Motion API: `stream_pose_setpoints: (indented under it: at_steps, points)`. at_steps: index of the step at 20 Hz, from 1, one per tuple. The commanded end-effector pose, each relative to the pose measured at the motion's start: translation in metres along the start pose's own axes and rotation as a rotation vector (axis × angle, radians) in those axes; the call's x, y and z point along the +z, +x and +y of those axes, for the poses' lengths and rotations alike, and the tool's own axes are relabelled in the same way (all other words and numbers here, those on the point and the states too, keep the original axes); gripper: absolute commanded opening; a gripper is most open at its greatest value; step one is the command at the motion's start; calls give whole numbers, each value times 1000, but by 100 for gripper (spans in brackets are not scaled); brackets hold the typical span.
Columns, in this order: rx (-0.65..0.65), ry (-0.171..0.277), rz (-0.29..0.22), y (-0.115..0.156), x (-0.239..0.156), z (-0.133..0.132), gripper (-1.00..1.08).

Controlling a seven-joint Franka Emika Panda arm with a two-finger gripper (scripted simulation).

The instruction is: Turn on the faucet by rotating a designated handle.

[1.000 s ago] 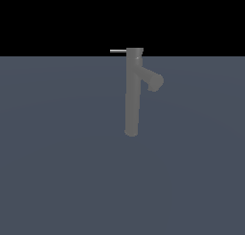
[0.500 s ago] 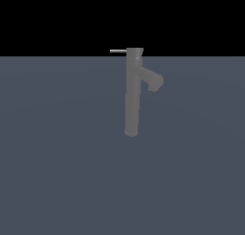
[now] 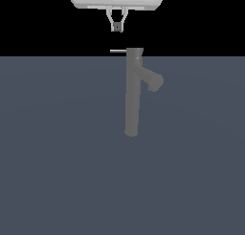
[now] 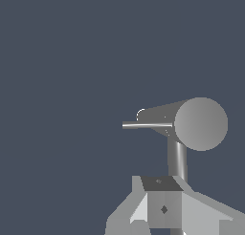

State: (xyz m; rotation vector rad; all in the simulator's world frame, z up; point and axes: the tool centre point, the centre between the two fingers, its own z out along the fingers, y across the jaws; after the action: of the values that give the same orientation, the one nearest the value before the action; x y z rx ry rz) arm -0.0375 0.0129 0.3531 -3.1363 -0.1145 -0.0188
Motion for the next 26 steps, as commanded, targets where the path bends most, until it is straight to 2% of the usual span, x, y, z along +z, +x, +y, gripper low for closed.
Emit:
stream_pose_setpoints:
  at_steps: [1, 7, 13, 26]
  points:
    - [-5, -1, -2, 17, 13, 1, -100]
    - [-15, -2, -8, 49, 37, 1, -100]
    - [-21, -2, -11, 68, 50, 2, -100]
    - [-22, -3, -12, 74, 53, 2, -100]
